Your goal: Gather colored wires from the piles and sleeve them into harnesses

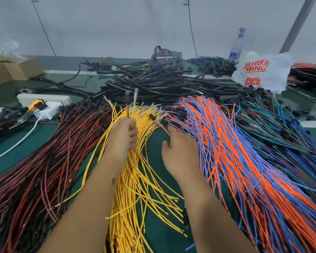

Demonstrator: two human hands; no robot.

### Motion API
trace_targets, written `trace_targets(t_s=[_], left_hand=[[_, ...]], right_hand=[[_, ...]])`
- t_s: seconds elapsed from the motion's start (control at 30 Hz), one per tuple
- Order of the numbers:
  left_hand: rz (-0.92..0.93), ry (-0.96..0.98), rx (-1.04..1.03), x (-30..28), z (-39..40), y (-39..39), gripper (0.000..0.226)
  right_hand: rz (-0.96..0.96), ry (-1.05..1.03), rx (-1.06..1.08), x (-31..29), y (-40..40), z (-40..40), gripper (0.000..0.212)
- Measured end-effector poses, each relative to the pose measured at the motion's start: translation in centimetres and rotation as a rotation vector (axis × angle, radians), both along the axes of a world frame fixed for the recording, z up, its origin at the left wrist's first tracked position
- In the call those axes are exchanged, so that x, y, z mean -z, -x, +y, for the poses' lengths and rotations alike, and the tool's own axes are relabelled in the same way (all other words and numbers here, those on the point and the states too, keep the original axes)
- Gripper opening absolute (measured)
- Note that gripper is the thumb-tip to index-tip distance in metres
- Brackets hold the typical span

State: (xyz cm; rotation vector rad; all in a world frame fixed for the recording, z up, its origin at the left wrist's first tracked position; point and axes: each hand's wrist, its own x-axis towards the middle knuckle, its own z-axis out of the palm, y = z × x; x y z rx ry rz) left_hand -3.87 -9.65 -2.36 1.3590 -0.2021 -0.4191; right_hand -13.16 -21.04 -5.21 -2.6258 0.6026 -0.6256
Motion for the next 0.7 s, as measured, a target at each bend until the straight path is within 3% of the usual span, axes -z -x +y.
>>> trace_targets(t_s=[0.2, 0.43, 0.7], left_hand=[[-0.183, -0.111, -0.007, 0.9, 0.0, 0.9, 0.036], [-0.199, -0.069, -0.012, 0.7, 0.0, 1.2, 0.029], [-0.142, -0.029, 0.022, 0.7, -0.2, 0.7, 0.025]], right_hand=[[0.113, 0.196, 0.1, -0.5, 0.2, 0.1, 0.021], [0.087, 0.2, 0.106, -0.7, 0.3, 0.6, 0.016], [-0.247, -0.122, 0.148, -0.9, 0.7, 0.6, 0.014]])
